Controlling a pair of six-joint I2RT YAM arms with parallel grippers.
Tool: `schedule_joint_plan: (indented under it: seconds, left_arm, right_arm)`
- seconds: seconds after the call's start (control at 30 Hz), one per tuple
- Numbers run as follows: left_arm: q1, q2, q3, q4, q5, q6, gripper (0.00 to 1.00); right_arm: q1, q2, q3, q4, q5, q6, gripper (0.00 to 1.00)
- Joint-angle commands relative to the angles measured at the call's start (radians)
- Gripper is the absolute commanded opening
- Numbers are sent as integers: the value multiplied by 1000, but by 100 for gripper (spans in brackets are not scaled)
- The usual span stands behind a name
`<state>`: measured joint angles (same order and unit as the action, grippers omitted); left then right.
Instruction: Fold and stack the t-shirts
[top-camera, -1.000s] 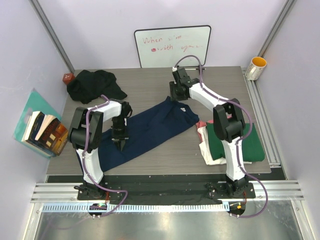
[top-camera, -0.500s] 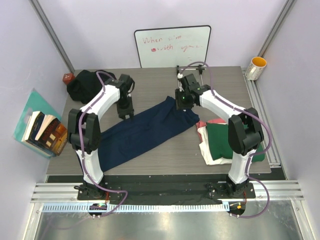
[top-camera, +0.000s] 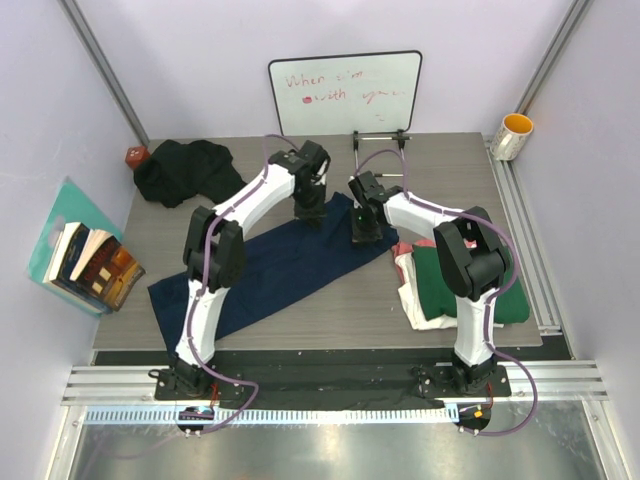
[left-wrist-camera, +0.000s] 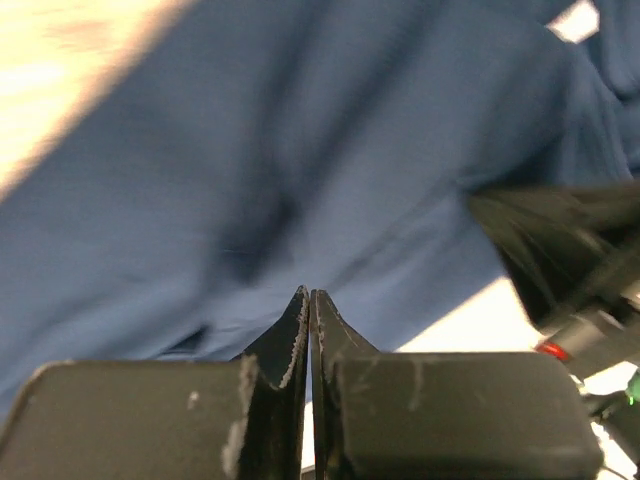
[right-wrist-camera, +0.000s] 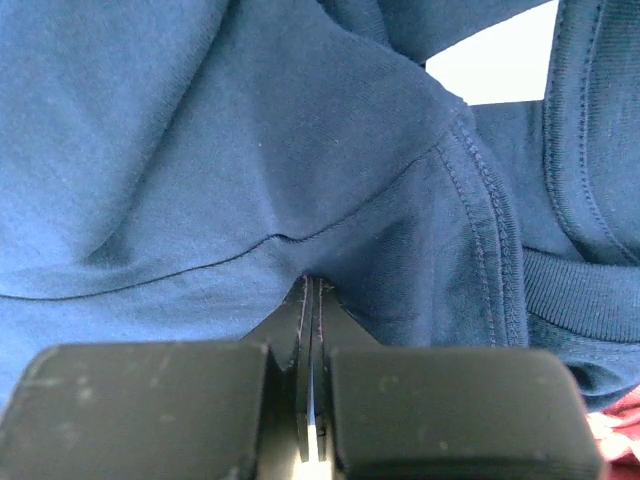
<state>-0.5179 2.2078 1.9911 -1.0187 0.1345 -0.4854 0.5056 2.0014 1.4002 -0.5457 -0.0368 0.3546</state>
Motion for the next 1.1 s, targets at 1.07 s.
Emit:
schedule_joint_plan:
  seconds: [1.07]
  left_arm:
    - [-133,72,-132,351,-291,34,0]
  right_arm:
    - [1,63,-33,12,-25,81,1]
